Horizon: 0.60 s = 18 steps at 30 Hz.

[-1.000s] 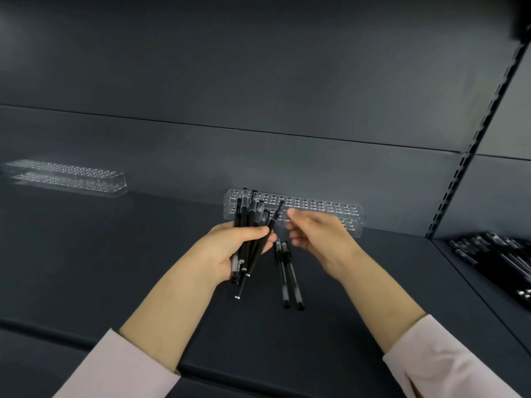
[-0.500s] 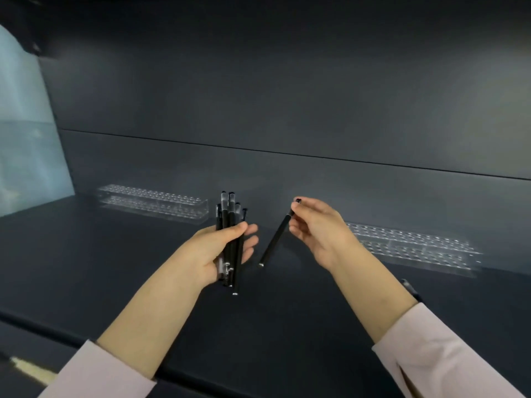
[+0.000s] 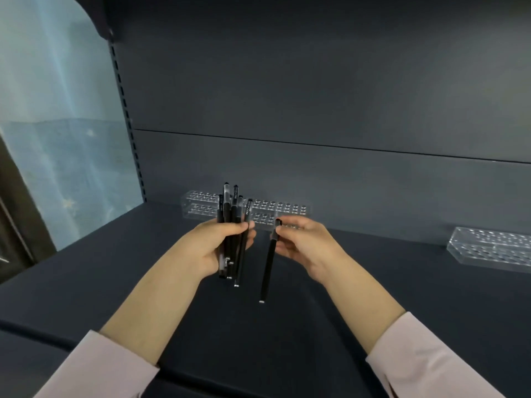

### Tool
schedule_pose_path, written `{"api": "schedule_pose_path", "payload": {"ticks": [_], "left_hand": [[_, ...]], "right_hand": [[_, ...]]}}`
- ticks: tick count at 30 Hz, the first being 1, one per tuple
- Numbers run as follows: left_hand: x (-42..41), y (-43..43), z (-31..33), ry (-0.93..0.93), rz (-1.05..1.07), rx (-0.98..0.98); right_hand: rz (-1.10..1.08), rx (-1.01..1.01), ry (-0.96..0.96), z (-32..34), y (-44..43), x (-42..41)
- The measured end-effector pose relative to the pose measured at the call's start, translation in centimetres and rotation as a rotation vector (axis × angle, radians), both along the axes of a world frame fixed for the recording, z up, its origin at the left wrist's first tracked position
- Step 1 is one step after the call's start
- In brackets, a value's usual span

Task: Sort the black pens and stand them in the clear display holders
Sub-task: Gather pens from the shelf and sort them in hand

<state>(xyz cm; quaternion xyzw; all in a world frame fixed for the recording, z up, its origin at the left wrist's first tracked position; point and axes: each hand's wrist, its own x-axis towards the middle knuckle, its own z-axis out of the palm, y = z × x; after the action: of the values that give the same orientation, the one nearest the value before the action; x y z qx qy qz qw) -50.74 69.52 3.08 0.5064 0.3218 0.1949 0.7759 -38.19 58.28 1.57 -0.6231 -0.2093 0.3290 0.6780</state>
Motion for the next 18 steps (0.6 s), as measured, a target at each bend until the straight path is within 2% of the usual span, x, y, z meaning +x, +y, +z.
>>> {"api": "schedule_pose_path", "payload": {"ticks": [8,18], "left_hand": [[-1.5,3.9,-1.1,0.091,-0.025,0.068],[-1.8,3.7,-1.2,0.046,-0.09,0.08]], "right_hand": [[0.018,-0.193,-0.248,-1.9,3.8,-1.7],[-0.028,-0.353,-0.48,-3.1,4.0,-2.0]]}}
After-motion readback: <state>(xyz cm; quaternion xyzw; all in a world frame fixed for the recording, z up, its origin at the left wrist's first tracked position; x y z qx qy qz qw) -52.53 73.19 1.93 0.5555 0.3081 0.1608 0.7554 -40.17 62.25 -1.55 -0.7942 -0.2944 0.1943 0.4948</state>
